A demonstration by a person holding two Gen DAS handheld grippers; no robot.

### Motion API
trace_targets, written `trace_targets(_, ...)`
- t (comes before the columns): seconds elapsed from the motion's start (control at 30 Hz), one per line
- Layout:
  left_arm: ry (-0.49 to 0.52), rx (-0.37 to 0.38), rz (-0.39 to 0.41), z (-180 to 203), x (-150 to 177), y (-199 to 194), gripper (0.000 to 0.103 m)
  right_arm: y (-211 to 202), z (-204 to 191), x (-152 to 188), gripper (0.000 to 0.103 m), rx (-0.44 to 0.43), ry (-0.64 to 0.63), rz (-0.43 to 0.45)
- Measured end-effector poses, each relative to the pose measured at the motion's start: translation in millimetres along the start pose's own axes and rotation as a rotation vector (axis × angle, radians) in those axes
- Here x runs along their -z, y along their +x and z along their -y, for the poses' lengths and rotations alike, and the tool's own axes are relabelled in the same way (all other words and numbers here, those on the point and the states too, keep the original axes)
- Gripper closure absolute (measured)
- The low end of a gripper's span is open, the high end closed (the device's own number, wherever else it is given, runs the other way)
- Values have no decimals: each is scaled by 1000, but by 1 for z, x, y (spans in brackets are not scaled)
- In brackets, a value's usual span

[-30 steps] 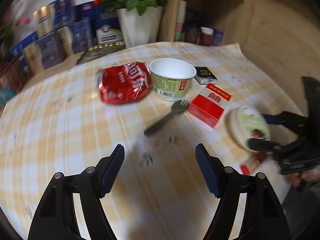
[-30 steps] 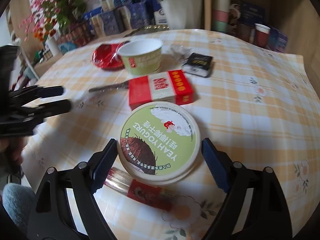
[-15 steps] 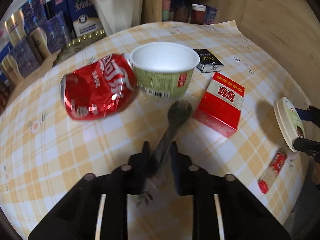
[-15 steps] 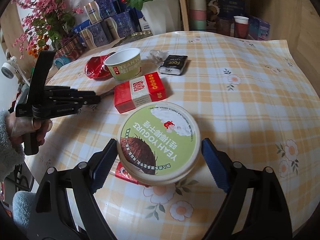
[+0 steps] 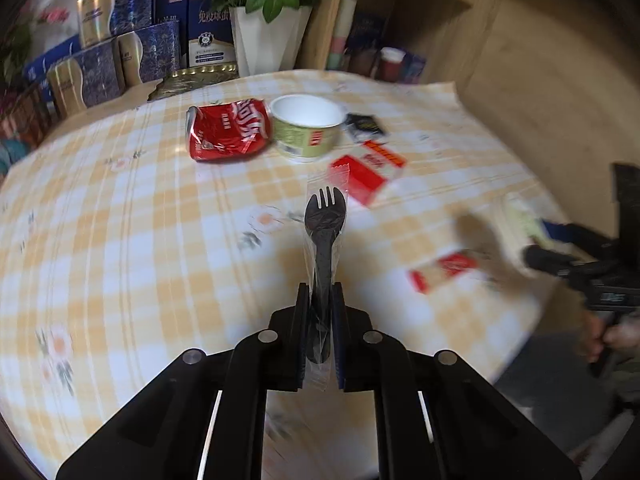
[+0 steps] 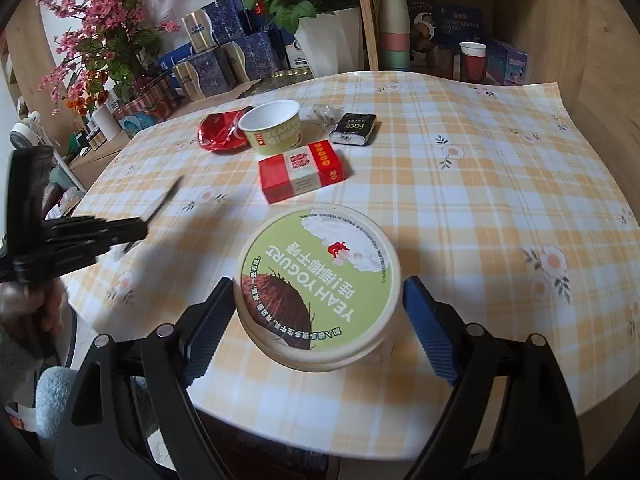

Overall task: Collect trash
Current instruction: 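Carry the fork over the bin and release it with the left tool while the right holds the lid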

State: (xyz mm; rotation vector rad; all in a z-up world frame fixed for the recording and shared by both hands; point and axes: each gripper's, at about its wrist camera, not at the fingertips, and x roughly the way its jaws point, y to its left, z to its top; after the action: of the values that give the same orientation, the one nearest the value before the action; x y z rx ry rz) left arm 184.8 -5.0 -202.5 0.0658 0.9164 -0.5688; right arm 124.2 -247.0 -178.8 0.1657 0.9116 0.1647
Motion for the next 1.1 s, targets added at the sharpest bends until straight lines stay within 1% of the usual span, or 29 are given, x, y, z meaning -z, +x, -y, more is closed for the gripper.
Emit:
trace_targets(0.1, -28, 41, 30, 14, 16, -29, 92, -14, -6, 6, 19, 2, -3, 2)
trace_targets(0.23, -25, 81, 64, 34, 38, -62, 92, -36, -17, 14, 19, 0, -14, 23)
trace_targets(0.3, -24, 110, 74, 45, 50, -77, 92, -46, -23, 18, 19, -5, -20, 31)
trace_targets(0.43, -29, 138, 70, 61, 76, -94, 92, -59, -32, 27, 19, -13, -33, 35)
trace_targets(0.5, -33, 145, 55, 66, 90, -97, 92, -64, -37, 31, 19, -15, -41, 36)
trace_targets(0.6, -21, 131, 24, 71, 112, -95, 92, -73, -43, 37, 19, -22, -56, 42)
trace_targets(0.73, -1, 134, -33, 77, 135, -88, 92, -83, -44, 47, 19, -27, -60, 47)
trace_targets(0.8, 22, 127, -50, 81, 141, -84, 92, -85, -44, 50, 19, -26, -59, 48)
trace_targets(1.1, 50, 172, -115, 91, 156, -66, 92, -92, -30, 61, 19, -13, -16, 54)
